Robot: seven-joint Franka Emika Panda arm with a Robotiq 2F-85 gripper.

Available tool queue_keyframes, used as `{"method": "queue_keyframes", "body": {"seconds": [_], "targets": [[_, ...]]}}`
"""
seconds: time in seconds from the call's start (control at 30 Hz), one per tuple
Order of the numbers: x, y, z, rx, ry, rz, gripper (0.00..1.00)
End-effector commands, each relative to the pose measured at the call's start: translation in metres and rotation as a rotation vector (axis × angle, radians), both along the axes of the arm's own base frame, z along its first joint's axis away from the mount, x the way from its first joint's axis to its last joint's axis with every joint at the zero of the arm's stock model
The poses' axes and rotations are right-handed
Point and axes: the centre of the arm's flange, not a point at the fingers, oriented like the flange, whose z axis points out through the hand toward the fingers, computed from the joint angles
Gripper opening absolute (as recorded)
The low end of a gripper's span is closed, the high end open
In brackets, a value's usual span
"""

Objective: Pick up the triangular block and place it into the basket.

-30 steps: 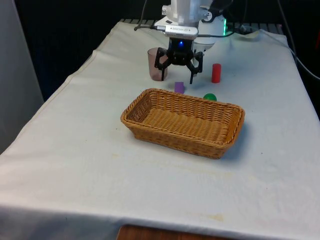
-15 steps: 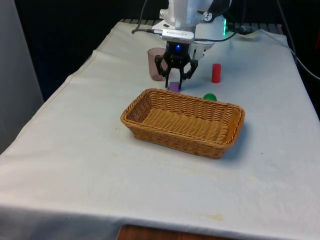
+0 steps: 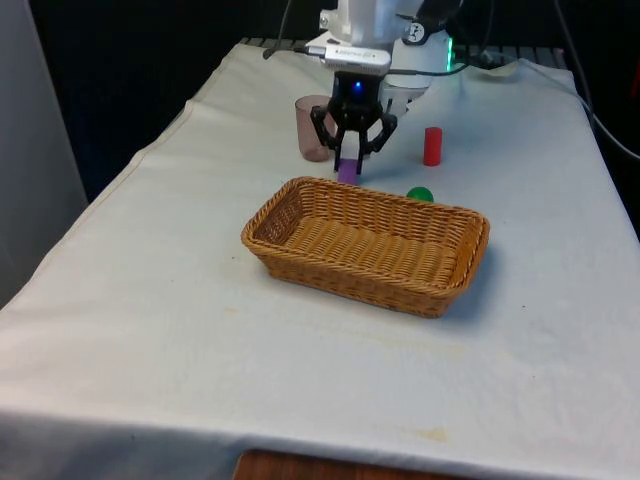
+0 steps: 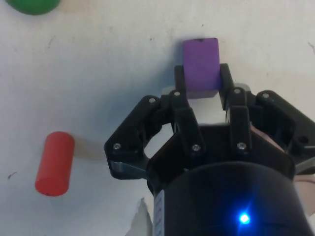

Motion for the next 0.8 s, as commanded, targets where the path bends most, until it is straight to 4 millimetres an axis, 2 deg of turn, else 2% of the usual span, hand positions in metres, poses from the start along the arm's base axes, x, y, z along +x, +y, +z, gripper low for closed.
{"method": "queue_keyframes", "body": {"seconds": [0.0,0.2,0.23,0.77], "targets": [[0.005,-0.003,0.004,-0.011,0.003,-0.005,0.33],[0.019,-0.001,0.027,-0.003,-0.004,-0.007,0.33],[0.016,0.001,0.027,0.011,-0.008,-0.004,0.33],[0.057,0.001,0.077,0.005,-0.022,-0.010,0.33]]}}
